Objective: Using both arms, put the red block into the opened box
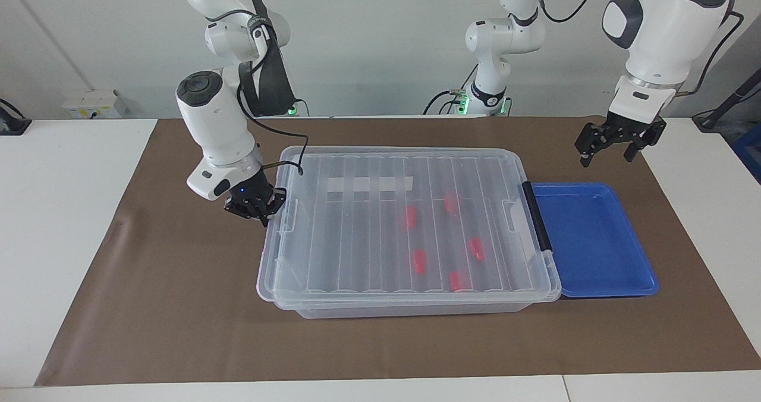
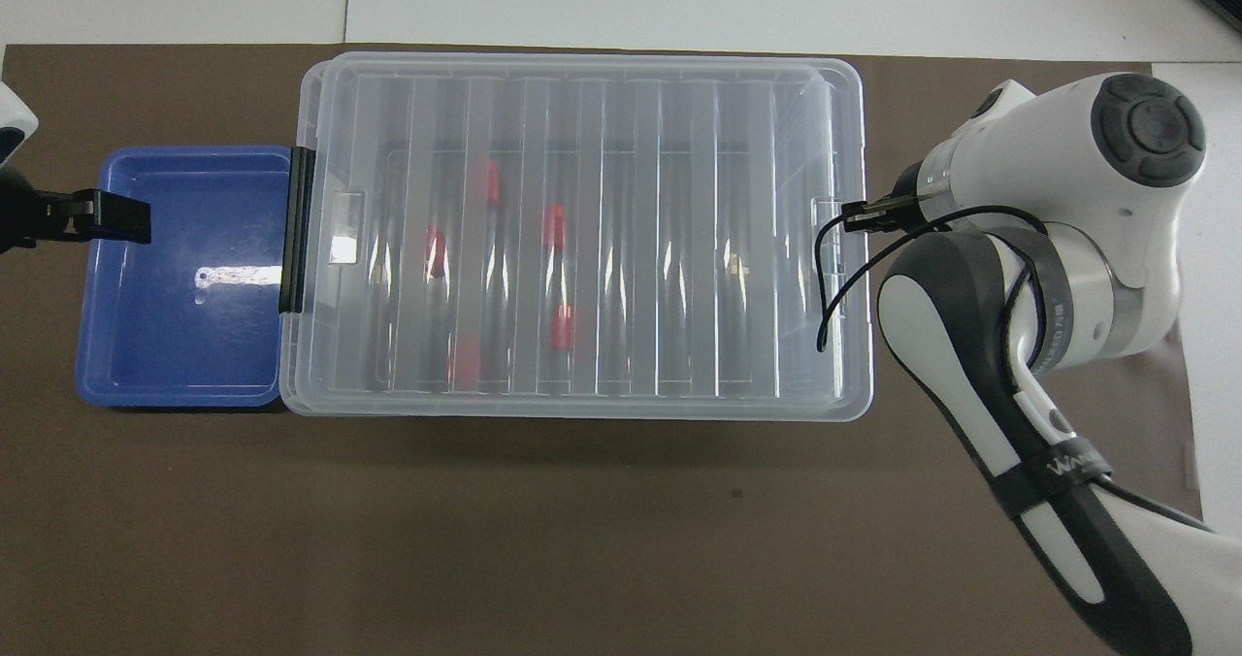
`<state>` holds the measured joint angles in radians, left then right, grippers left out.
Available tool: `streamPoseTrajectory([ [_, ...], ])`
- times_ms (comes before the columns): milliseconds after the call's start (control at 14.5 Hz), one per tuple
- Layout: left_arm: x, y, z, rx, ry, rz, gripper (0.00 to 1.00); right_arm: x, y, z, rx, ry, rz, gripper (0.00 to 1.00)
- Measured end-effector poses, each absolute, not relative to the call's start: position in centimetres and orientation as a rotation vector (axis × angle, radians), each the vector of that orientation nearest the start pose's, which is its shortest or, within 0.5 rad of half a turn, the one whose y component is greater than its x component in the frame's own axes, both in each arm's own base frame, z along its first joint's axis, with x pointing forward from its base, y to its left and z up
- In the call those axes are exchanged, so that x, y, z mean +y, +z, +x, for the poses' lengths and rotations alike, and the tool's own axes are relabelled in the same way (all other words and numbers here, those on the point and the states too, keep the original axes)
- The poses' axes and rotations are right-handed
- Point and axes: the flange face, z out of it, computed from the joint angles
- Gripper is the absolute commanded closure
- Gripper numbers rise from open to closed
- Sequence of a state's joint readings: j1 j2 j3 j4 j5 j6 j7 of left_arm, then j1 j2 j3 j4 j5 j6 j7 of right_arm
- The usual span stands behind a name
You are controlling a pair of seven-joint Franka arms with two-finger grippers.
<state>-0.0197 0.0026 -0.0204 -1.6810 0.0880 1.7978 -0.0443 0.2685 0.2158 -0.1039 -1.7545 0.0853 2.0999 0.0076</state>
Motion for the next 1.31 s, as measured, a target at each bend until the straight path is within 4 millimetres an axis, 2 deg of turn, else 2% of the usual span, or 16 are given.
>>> streamPoseTrajectory([
  [138,-1.6,59.2,57.4,0.018,-0.18,-3.055,0.0,10.3,46.3,62.5,-0.184,-0.203,-3.084,0.0],
  [275,-1.7,59.2,57.4,0.019,-0.18,-3.055,0.0,8.0,48.2,62.3,-0.171,-0.218,-3.13,0.0],
  [482,-1.7,59.2,57.4,0.021,-0.181,-3.055,0.0,4.2,53.1,61.5,-0.087,-0.164,-3.15,0.0],
  [689,-2.1,59.1,57.3,0.017,-0.181,-3.082,0.0,2.3,58.0,59.6,-0.04,-0.079,-3.151,0.0],
  [895,-2.4,59.1,57.3,0.012,-0.178,-3.111,0.0,0.8,61.6,56.4,-0.007,0.027,-3.146,0.0],
  [1102,-3.6,59.0,57.1,0.041,-0.157,-3.119,0.0,-0.3,63.1,54.4,0.022,0.09,-3.139,0.0],
  [1308,-5.6,58.9,56.8,0.093,-0.141,-3.12,0.0,-1.0,62.7,54.4,0.042,0.105,-3.138,0.0],
])
